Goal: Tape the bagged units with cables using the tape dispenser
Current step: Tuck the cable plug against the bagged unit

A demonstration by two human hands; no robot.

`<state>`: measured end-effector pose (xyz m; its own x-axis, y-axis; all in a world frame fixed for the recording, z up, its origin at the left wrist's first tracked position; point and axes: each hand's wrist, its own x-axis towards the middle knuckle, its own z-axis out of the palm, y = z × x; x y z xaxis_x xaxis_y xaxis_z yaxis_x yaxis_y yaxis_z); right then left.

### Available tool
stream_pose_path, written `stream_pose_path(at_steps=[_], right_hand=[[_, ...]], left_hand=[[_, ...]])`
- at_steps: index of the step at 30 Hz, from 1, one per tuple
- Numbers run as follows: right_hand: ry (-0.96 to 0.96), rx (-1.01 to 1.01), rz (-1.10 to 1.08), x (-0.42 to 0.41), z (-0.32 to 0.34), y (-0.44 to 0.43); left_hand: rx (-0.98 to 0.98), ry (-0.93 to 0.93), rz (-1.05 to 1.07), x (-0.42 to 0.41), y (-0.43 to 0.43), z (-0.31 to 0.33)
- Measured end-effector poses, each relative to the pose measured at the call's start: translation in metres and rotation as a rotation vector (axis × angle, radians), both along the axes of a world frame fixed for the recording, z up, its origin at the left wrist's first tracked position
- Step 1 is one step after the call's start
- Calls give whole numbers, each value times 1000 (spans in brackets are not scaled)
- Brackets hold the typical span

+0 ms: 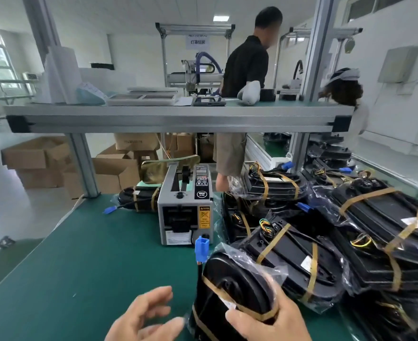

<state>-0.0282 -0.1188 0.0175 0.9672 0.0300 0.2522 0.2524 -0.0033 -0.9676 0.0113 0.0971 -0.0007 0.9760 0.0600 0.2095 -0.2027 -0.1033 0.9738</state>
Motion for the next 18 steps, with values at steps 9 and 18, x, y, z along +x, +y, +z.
stream_pose_path(at_steps=[9,18], right_hand=[[54,-92,119,2,1,6],[97,-96,104,2,3,-7]], left_hand=[[704,-771,-272,11,-14,90],[825,-810,-540,32,-8,103]])
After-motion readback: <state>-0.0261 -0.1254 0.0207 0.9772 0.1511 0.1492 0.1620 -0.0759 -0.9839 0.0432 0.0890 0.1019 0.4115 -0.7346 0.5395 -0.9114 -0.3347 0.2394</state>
